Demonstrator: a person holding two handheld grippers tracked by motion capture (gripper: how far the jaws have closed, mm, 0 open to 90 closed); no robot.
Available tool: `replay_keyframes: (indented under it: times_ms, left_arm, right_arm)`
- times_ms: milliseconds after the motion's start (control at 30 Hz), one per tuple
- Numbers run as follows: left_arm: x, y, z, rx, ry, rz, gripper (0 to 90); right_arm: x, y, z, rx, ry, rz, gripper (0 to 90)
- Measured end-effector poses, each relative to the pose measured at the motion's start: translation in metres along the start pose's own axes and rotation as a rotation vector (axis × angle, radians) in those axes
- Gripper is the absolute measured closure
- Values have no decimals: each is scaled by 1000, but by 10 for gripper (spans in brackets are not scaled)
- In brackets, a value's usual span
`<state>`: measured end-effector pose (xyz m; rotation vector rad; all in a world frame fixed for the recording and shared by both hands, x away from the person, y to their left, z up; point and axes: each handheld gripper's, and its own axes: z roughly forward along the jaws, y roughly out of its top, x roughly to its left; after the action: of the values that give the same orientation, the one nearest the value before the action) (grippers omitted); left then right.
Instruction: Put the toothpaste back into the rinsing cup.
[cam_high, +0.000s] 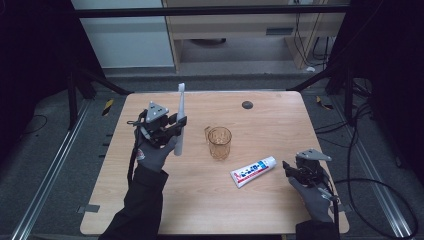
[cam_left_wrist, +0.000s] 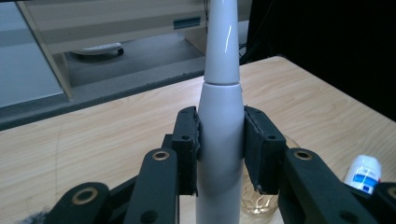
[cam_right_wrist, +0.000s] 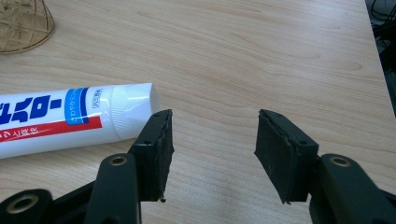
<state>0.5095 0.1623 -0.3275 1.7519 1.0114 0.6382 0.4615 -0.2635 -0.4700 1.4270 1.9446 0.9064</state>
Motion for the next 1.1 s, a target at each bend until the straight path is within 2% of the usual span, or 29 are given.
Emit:
replay_keyframes:
  times_ms: [200, 567, 900, 1100]
  left_arm:
    - [-8, 6, 12, -53, -16, -3, 673]
    - [-16, 11, 30, -106, -11, 7, 673]
    - [-21, 15, 43, -157, -30, 1, 673]
    - [-28, 11, 53, -179, -16, 8, 672]
  right_arm:
    - [0, 0, 0, -6, -4, -3, 458]
    - [-1, -1, 0, -21, -15, -5, 450]
    - [-1, -1, 1, -25, -17, -3, 447]
    - [-2, -1, 0, -29, -19, -3, 447]
